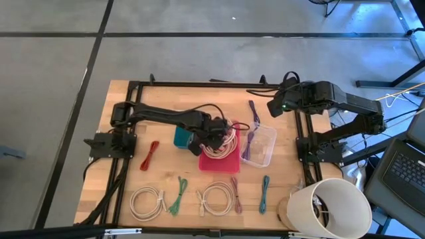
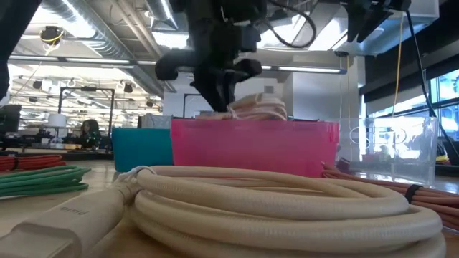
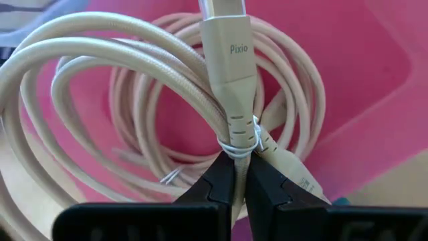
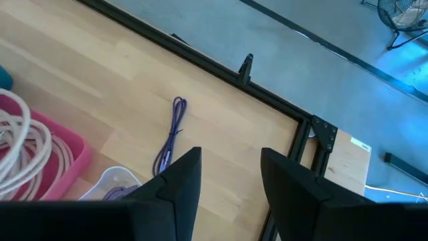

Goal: Pick & Place USB Port
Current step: Put the white charger cable into the pink bin

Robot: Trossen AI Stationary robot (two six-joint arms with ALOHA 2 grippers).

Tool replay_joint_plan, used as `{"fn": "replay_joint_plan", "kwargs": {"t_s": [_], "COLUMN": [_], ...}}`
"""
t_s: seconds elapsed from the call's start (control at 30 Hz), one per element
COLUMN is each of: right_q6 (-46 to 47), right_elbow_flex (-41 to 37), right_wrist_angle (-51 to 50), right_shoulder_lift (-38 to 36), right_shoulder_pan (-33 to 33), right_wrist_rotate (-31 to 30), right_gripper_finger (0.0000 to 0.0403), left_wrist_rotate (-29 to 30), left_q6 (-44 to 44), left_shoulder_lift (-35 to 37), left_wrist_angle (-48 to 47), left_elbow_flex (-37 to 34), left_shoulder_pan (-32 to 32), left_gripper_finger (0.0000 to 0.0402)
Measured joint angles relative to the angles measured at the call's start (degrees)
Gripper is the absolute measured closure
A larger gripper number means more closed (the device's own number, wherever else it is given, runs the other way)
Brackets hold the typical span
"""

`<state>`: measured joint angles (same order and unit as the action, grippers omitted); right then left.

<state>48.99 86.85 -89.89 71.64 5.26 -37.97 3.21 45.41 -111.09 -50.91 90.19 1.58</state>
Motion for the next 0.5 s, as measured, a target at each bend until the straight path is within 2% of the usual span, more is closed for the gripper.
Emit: {"fn": "replay_joint_plan", "kwargs": {"t_s": [0.3,0.5], "right_q6": [0.00,0.00], "right_elbow_flex": [0.00,-0.02], "right_wrist_angle": [0.02,0.04], "right_shoulder_lift": [0.00,0.00], "right_shoulder_pan": [0.00,0.00], "right_wrist_rotate": [-0.01,0.00], "right_gripper_finger": [0.0246,0.0246], "left_wrist_rotate": [-0.07,-0.20], "left_q6": [2.74,2.85], "left_shoulder_lift": [-5.10,-6.08], "left_wrist_angle": [0.50,1.61], "left_elbow_flex": [0.04,0.04], "left_shoulder_pan": [0.01,-0.02], "left_gripper_finger": [0.0388,0.0387]}}
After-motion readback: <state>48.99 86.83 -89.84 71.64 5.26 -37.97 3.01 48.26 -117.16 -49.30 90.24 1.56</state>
